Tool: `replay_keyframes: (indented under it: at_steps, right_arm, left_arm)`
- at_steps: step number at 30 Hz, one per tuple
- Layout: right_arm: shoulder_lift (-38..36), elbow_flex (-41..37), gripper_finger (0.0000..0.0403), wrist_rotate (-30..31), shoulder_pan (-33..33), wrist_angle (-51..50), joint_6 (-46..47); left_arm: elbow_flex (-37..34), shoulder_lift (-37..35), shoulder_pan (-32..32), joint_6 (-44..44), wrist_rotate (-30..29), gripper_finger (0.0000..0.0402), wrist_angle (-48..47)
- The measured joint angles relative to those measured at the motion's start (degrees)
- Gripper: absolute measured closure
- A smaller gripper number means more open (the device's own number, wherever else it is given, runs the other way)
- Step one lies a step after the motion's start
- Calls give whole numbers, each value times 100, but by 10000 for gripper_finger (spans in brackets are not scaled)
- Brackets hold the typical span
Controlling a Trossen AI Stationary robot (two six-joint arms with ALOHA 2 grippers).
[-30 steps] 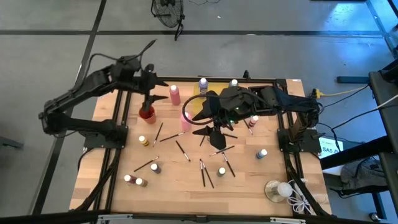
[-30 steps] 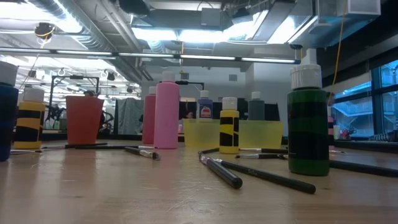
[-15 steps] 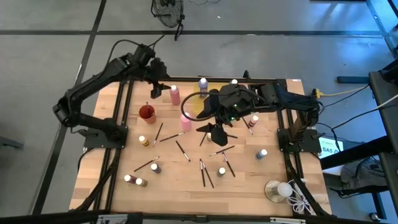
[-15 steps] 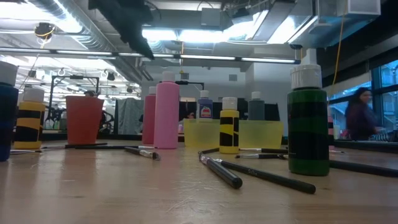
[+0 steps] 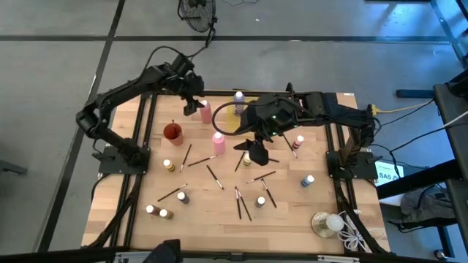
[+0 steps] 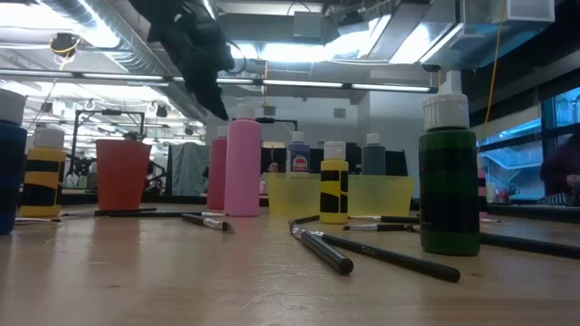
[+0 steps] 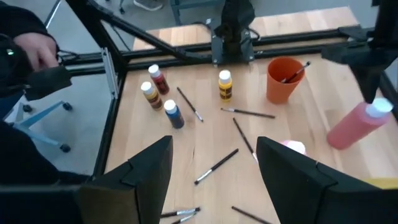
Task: Pick & Place Paint Supplies
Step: Put the large dark pink paint bottle into the yellow bin
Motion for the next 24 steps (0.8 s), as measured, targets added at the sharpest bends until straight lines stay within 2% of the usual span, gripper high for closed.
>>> replay_keyframes:
  at_steps: [14, 19, 24]
  right_arm:
    - [0, -2, 167, -83, -37, -207, -105]
    - [0, -2, 175, -125, -37, -210, -107]
    - [0, -2, 186, -232, -37, -210, -149]
  left_arm:
    - [0, 70, -24, 221, -133, 164, 107]
    - [0, 70, -103, 226, -701, 164, 172]
    - [0, 77, -148, 246, -673, 164, 171]
